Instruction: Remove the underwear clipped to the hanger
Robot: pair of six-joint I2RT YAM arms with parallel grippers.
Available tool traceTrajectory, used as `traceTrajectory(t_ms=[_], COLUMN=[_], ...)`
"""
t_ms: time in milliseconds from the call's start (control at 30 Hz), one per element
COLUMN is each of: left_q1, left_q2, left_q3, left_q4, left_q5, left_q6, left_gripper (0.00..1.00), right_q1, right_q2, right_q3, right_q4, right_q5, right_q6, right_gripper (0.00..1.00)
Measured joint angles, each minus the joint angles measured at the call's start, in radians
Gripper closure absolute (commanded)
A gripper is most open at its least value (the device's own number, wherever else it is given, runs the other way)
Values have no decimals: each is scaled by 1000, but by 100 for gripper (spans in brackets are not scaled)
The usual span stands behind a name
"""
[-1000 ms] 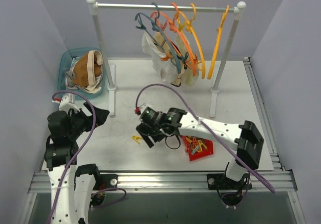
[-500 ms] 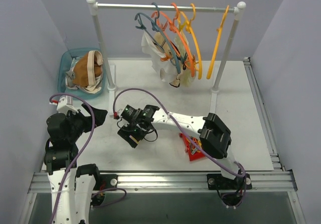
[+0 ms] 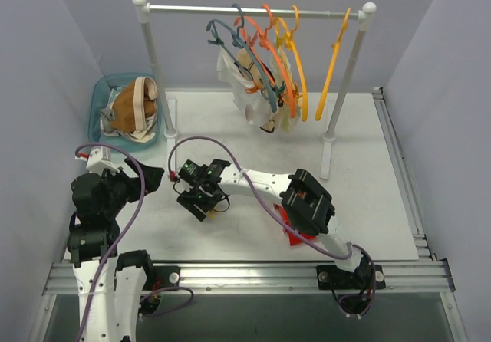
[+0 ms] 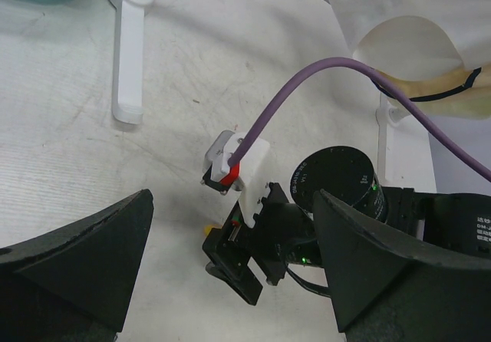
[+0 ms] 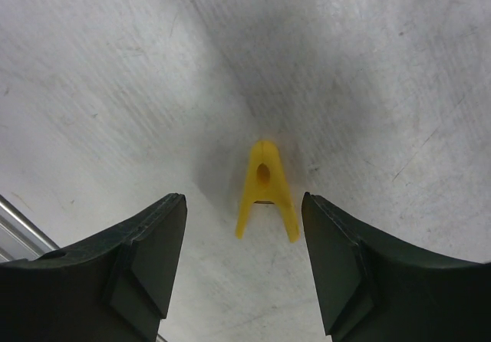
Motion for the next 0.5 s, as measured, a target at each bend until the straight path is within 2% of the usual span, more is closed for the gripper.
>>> traceTrajectory(t_ms=[300,500], left_q1=[0,0], left_q2=[0,0], left_q3=[0,0], left_q4=[0,0], left_q5=[0,0], left_q6=[0,0], left_gripper=[6,6], right_q1=[-30,-31], right_q2=[22,22], right_q3=[10,6], right_q4=[1,3], right_q5=[-3,-24], right_q6=[-13,-3], right_gripper=[49,61])
